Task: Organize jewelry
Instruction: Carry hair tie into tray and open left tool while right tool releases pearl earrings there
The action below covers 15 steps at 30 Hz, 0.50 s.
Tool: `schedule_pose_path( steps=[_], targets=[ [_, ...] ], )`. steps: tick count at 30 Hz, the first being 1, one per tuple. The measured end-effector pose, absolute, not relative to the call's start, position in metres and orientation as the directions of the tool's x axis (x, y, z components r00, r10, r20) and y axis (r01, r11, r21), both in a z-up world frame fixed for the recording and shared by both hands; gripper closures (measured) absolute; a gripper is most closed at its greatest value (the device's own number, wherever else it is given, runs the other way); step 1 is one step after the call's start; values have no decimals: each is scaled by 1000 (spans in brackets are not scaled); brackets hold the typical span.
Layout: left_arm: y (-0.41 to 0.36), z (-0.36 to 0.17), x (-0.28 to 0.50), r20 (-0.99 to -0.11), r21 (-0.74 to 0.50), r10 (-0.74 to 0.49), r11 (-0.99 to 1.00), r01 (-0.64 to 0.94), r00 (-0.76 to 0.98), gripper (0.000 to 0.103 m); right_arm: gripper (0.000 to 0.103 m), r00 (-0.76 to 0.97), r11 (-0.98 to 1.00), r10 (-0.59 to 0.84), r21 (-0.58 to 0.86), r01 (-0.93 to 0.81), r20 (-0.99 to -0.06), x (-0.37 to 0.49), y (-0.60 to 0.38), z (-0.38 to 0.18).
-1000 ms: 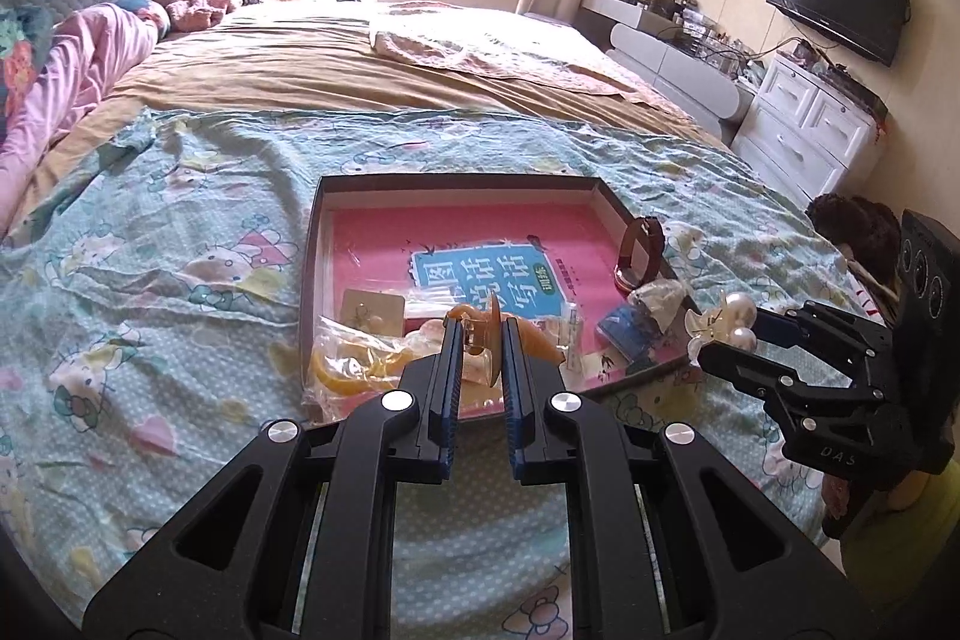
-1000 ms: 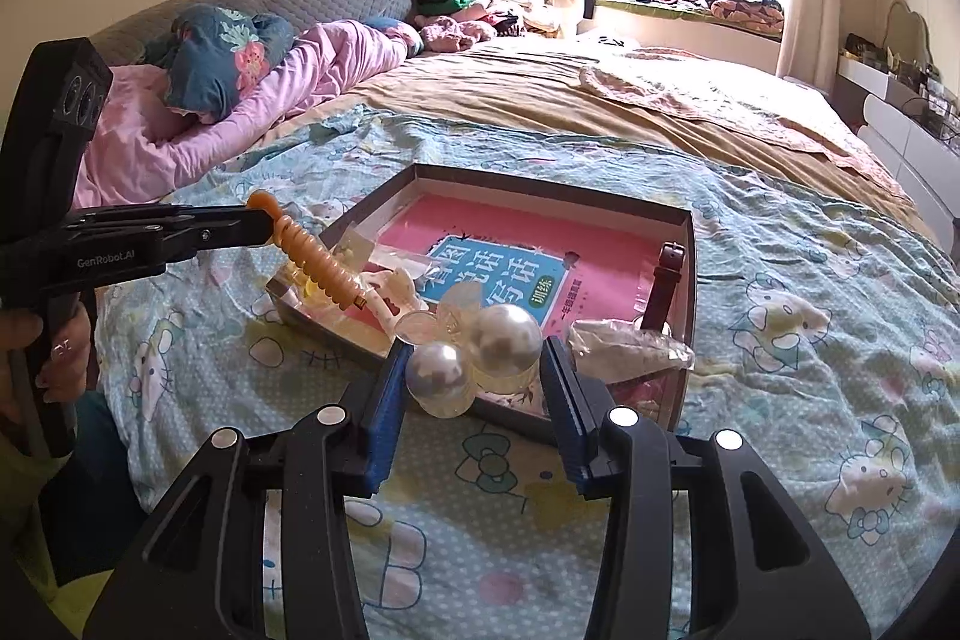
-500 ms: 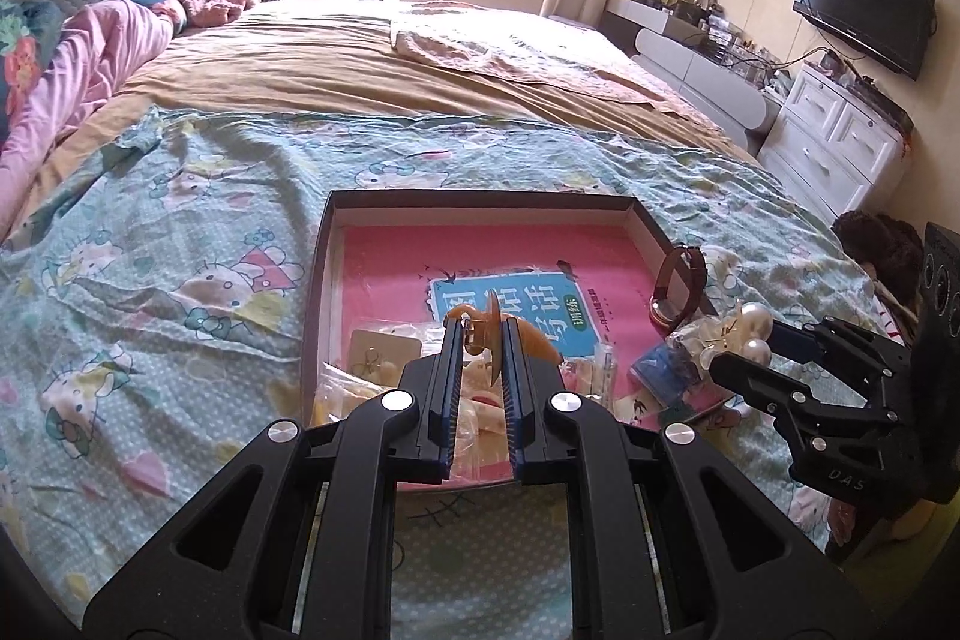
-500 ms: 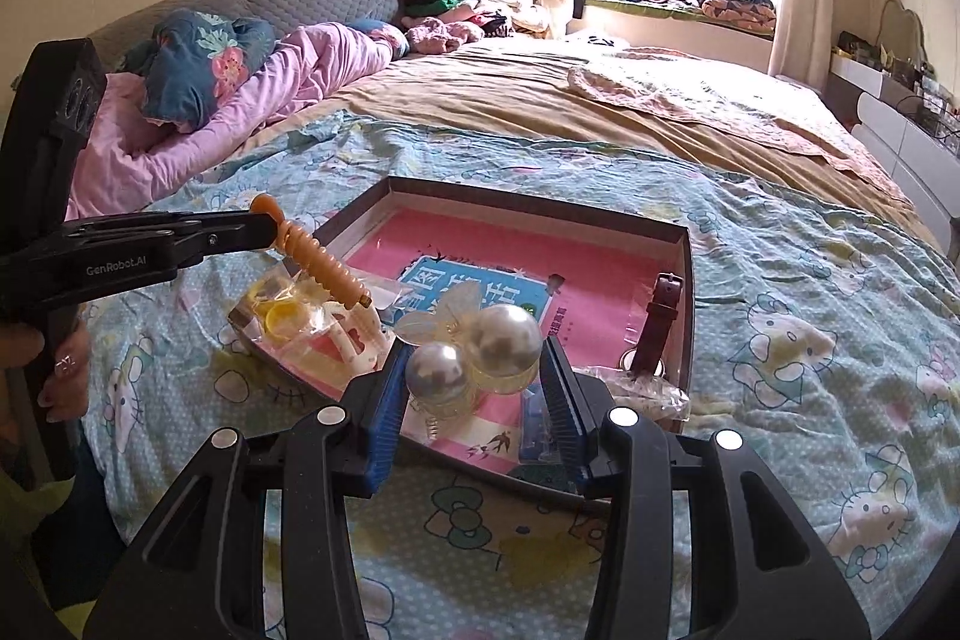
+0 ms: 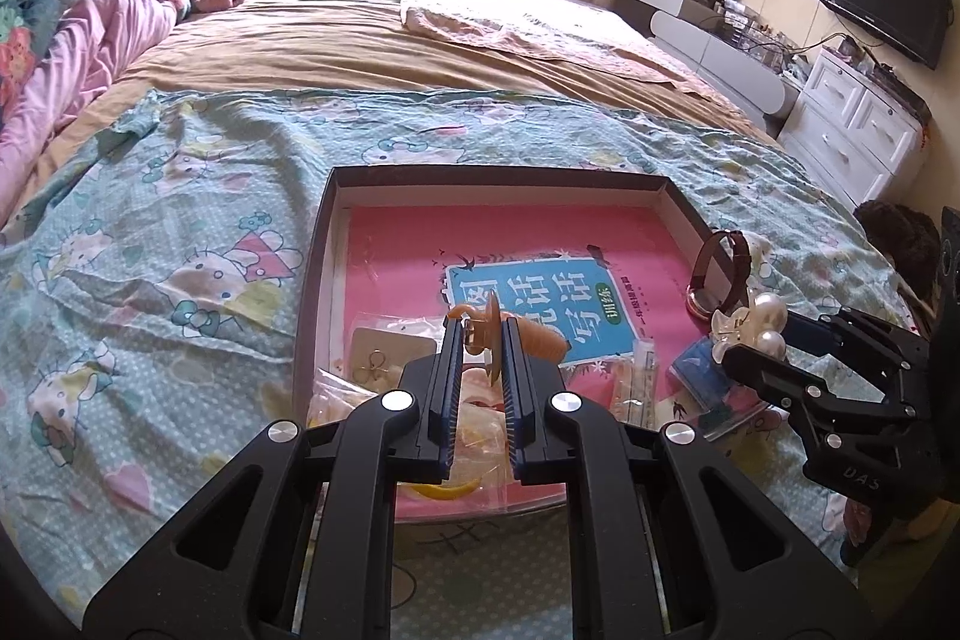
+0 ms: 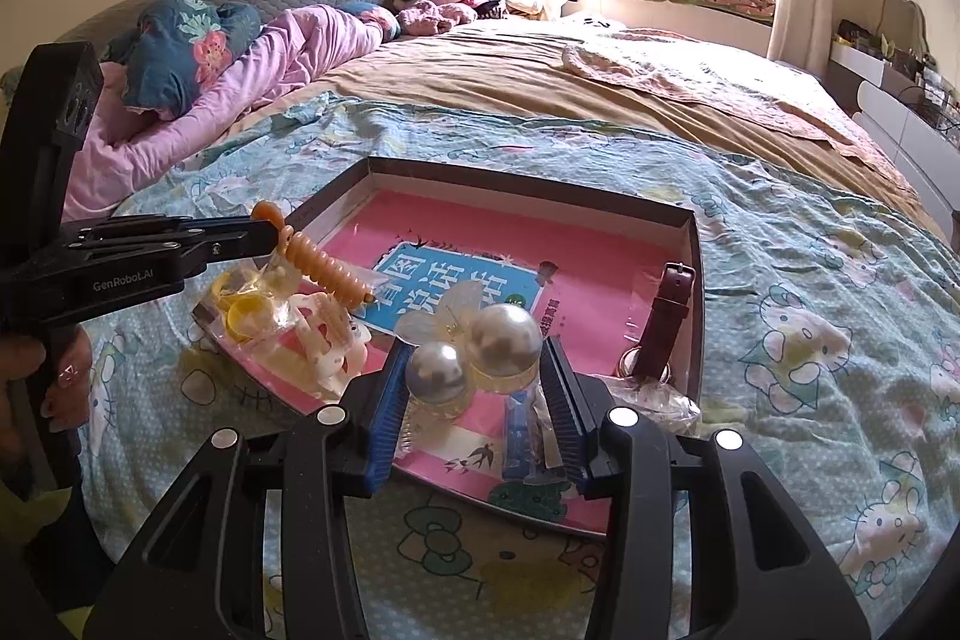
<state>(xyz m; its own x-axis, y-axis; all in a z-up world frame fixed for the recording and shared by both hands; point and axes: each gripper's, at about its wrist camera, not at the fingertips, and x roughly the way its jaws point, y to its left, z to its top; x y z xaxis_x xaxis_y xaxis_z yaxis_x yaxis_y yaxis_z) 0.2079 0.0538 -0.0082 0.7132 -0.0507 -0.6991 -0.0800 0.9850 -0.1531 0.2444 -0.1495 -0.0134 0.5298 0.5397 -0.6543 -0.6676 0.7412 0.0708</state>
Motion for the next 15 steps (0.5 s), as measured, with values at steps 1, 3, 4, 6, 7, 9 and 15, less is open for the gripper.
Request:
schedule_pose_path(
  steps=[1, 3, 4, 6, 7, 9, 15],
  targets=[
    [55, -10, 208, -702, -154, -51, 985, -82, 710, 97, 61, 527, 740, 539, 70, -670, -657, 245, -148, -15],
    [55, -13, 209, -707, -153, -49, 985, -84, 705, 97, 61, 520, 734, 537, 64, -676, -664, 245, -144, -18],
    [56, -14, 208, -708, -154, -50, 984, -86, 704, 97, 61, 517, 732, 537, 63, -679, -667, 244, -143, -20],
    [57, -17, 209, -711, -155, -48, 984, -90, 701, 97, 61, 508, 726, 538, 64, -685, -672, 244, -140, -23],
    [58, -18, 208, -713, -155, -48, 984, -91, 700, 97, 61, 504, 723, 538, 62, -688, -675, 243, -138, -24],
    [60, -21, 207, -716, -155, -46, 983, -94, 696, 97, 61, 495, 713, 540, 58, -698, -681, 242, -135, -27],
    [66, -30, 207, -730, -163, -48, 981, -106, 682, 97, 61, 467, 689, 537, 47, -723, -703, 237, -121, -36]
  ],
)
